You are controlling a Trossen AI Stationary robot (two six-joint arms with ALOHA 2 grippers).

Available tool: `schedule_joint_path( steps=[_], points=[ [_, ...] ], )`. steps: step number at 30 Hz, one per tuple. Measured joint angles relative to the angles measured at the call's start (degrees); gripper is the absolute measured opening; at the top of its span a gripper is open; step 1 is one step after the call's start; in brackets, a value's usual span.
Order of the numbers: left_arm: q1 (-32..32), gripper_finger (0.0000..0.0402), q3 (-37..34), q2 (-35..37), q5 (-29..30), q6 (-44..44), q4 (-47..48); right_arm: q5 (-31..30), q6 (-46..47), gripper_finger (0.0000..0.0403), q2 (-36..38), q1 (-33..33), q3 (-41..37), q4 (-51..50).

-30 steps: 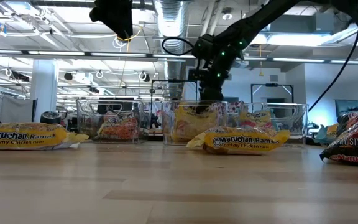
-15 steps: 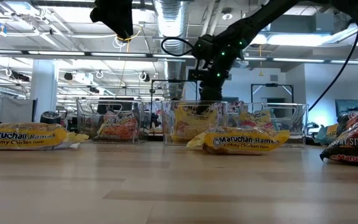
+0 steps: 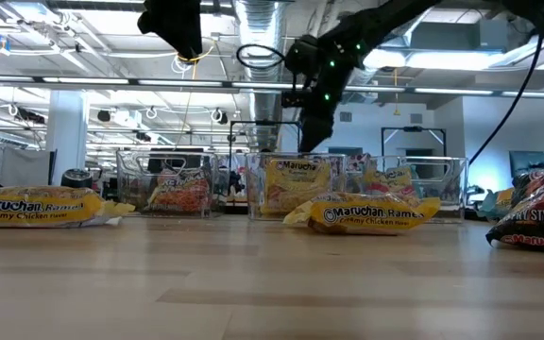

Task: Sort Maruchan noodles
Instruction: Put the black noodle pack into the left transparent bin

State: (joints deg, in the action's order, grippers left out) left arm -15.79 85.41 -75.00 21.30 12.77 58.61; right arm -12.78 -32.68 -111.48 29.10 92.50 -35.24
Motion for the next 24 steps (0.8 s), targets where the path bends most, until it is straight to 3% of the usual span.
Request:
schedule_joint_path(
  steps=[13, 24],
  points=[
    [0.00, 0.0162, 0.00, 0.00, -1.88, -2.62, 0.79, -0.98, 13.08, 0.0173, 0.04, -1.67, 13.84, -25.72],
    [-0.02, 0.0162, 0.00, 0.00, -2.01, -2.57, 0.66, 1.34, 22.54, 0.0173, 0.13, -4.04, 17.80, -46.05]
  ],
)
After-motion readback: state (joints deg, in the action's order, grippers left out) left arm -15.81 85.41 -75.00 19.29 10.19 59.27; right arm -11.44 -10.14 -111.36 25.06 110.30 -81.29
